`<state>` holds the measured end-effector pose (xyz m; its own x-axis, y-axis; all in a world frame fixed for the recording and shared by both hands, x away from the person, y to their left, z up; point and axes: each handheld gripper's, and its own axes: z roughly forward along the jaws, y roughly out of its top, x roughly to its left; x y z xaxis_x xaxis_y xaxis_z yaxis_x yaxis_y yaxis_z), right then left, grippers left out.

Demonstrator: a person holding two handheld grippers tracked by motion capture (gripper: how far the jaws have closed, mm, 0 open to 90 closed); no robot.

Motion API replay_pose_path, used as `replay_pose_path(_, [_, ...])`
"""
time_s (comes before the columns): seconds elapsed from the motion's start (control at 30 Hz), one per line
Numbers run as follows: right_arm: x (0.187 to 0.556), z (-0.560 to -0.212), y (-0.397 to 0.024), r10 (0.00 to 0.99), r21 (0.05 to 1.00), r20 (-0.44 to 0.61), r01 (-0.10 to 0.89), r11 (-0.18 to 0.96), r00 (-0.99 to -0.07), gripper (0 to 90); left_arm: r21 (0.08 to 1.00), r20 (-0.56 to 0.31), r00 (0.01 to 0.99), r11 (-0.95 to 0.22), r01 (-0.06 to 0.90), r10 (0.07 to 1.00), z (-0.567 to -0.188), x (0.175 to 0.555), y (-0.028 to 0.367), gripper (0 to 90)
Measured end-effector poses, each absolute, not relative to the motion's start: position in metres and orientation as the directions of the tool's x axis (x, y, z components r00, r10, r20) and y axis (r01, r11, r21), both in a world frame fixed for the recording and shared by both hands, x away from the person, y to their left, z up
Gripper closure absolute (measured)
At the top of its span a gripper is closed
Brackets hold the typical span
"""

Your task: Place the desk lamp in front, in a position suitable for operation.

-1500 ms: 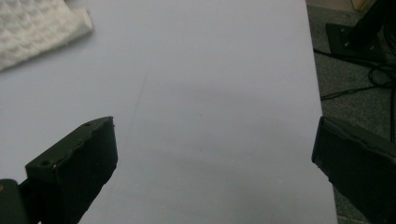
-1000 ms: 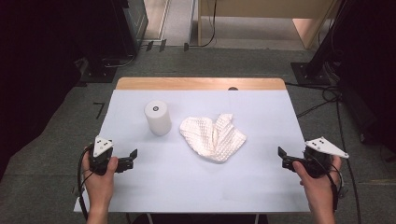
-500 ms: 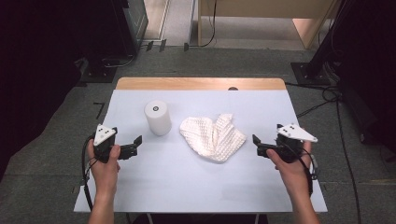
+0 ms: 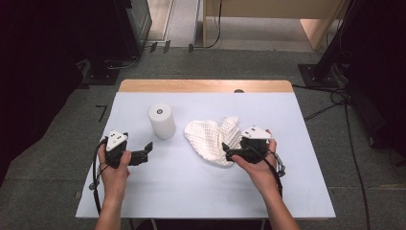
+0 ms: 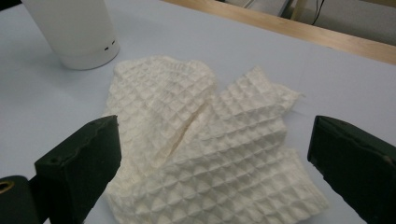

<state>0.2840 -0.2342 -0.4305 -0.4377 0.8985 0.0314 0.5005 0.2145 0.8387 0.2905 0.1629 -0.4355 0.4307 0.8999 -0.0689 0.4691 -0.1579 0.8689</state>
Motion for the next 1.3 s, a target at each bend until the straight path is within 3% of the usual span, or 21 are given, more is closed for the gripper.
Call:
replay_pose_path(0.33, [0.297,-0.450,-0.201,0.907,0.811,0.026,0.540,0.226,-0.420,2.1,0.879,-0.075,0.428,-0.143,0.454,0.901,-0.435,0.289,0.162,0.0])
replay_pose_path(0.43, [0.301,-0.455,-0.198,0.922,0.808,0.048,0.557,0.191,-0.385,8.0,0.878,-0.056,0.429,-0.160,0.451,0.902,-0.436,0.289,0.160,0.0])
replay_pose_path(0.47, [0.304,-0.461,-0.193,0.937,0.804,0.013,0.561,0.197,-0.348,13.9,0.877,-0.063,0.425,-0.153,0.455,0.903,-0.437,0.289,0.160,0.0])
replay_pose_path(0.53, [0.305,-0.464,-0.192,0.943,0.800,0.007,0.567,0.194,-0.331,13.9,0.878,-0.072,0.426,-0.145,0.456,0.902,-0.437,0.289,0.160,0.0])
replay_pose_path(0.83, [0.314,-0.473,-0.183,0.956,0.767,0.040,0.622,0.157,-0.290,11.8,0.880,-0.102,0.431,-0.121,0.460,0.896,-0.438,0.289,0.160,0.0])
replay_pose_path(0.93, [0.318,-0.479,-0.179,0.954,0.737,0.054,0.656,0.161,-0.295,3.1,0.878,-0.093,0.425,-0.128,0.462,0.900,-0.439,0.289,0.158,0.0])
replay_pose_path(1.17, [0.322,-0.488,-0.169,0.968,0.715,-0.006,0.675,0.180,-0.252,1.1,0.872,-0.125,0.446,-0.116,0.476,0.886,-0.440,0.289,0.158,0.0])
replay_pose_path(1.3, [0.325,-0.494,-0.169,0.972,0.695,-0.024,0.695,0.184,-0.234,11.7,0.870,-0.135,0.447,-0.110,0.480,0.884,-0.439,0.289,0.160,0.0])
